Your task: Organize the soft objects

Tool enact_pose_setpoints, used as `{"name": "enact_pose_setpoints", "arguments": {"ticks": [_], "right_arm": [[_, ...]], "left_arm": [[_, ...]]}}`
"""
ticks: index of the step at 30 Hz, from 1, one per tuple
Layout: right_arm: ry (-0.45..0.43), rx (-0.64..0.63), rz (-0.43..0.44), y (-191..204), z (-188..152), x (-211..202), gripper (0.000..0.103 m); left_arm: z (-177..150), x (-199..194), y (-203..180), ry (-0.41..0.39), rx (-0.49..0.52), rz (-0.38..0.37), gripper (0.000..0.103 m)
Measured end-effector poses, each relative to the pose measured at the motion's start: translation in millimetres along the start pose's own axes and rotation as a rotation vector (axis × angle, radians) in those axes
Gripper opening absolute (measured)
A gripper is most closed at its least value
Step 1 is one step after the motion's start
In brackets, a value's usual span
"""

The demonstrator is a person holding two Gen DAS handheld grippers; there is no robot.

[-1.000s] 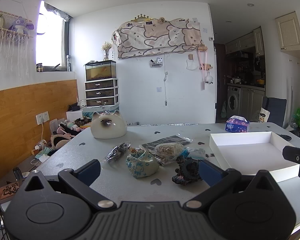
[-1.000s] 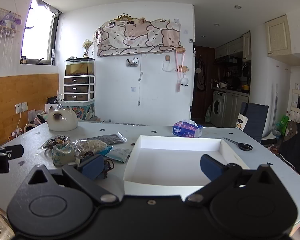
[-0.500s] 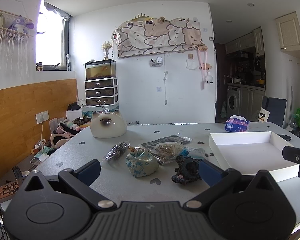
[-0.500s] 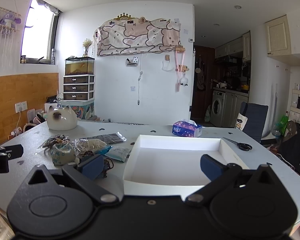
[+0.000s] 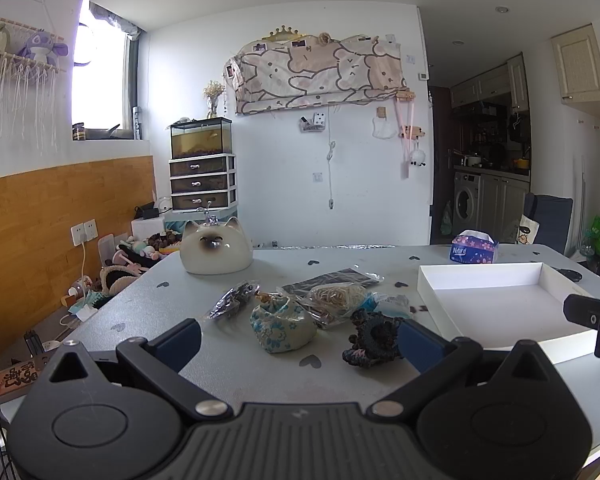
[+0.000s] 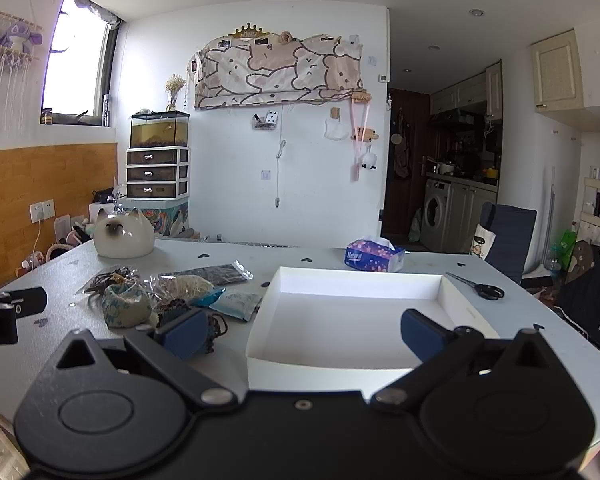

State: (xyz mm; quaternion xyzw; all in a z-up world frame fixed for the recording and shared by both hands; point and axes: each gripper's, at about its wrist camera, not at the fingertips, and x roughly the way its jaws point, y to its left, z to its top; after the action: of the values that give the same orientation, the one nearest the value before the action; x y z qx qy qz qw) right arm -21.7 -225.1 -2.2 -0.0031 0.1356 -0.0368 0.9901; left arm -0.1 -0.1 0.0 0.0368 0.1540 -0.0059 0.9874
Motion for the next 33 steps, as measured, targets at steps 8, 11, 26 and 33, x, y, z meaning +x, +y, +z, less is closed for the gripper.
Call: {"name": "enact_pose_setpoints", "arguments": {"ticks": [8, 11, 26, 33], "right_arm": [[0.001, 0.0, 0.0, -1.4, -3.3, 4.4, 0.103], [0.002, -0.001, 0.0, -0.9, -2.9, 4.2, 0.103], [0.006, -0.002, 0.0, 2.8, -7.3, 7.2, 0.103], [0.007, -0.002, 0.0, 1.6, -8.8, 7.8, 0.103]], "left_arm": [[0.0, 0.0, -0.1, 0.0, -0.001, 0.001, 0.103], [0.0, 0.0, -0.1, 0.0, 0.0, 0.0, 0.103], [0.1, 0.1, 0.1, 0.001, -0.002, 0.0, 0.103], [0.1, 0.1, 0.1, 0.002, -0.002, 0.0, 0.103]]}}
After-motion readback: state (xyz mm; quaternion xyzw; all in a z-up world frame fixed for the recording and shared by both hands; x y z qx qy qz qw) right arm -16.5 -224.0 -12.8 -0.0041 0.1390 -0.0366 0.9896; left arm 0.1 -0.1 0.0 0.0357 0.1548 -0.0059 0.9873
